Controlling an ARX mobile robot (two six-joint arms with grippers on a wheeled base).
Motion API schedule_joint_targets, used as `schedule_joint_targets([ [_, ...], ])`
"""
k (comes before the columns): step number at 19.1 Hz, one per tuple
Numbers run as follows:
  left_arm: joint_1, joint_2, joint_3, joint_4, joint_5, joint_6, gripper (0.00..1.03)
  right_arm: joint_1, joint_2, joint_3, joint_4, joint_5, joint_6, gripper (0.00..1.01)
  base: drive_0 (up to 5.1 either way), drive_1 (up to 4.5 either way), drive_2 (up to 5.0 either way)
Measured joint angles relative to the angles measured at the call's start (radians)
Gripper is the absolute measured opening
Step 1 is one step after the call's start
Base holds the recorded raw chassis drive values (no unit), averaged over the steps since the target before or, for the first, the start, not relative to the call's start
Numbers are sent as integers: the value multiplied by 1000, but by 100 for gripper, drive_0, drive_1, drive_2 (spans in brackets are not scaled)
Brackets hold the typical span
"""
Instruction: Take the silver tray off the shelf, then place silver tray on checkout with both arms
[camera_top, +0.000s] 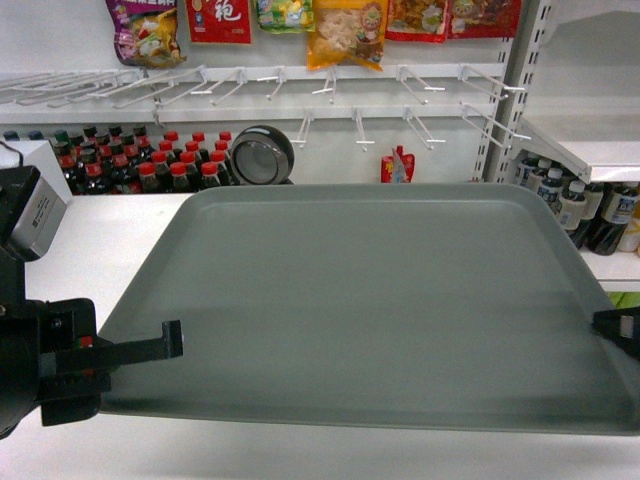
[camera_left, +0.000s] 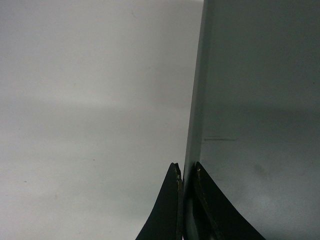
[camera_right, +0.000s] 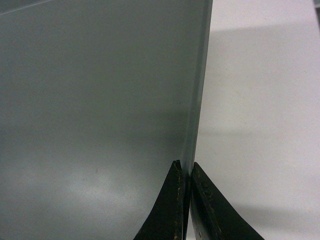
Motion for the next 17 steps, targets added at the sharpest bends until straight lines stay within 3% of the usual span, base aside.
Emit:
schedule_joint_targets([
  [2, 23, 36, 6, 23, 24, -23, 3, 0, 58, 36, 20, -30, -21, 2, -6, 426, -437],
  [4, 78, 131, 32, 100, 66, -32, 3, 23, 193, 118, 90, -36, -47, 2, 0, 0, 0],
  [7, 150, 299, 107, 181, 107, 21, 3, 66, 394, 247, 169, -12, -55, 2, 0, 0, 0],
  [9, 174, 392, 144, 188, 116, 71, 3, 89, 513, 347, 110, 11, -47, 2, 0, 0, 0],
  [11, 188, 480, 179, 183, 108, 107, 3, 110, 602, 403, 87, 35, -42, 2, 0, 0, 0],
  [15, 175, 521, 203, 181, 76, 119, 3, 141, 667, 456, 49, 111, -71, 5, 0, 0, 0],
  [17, 155, 522, 203, 183, 54, 117, 21, 145, 666, 439, 97, 119, -104, 22, 0, 0, 0],
])
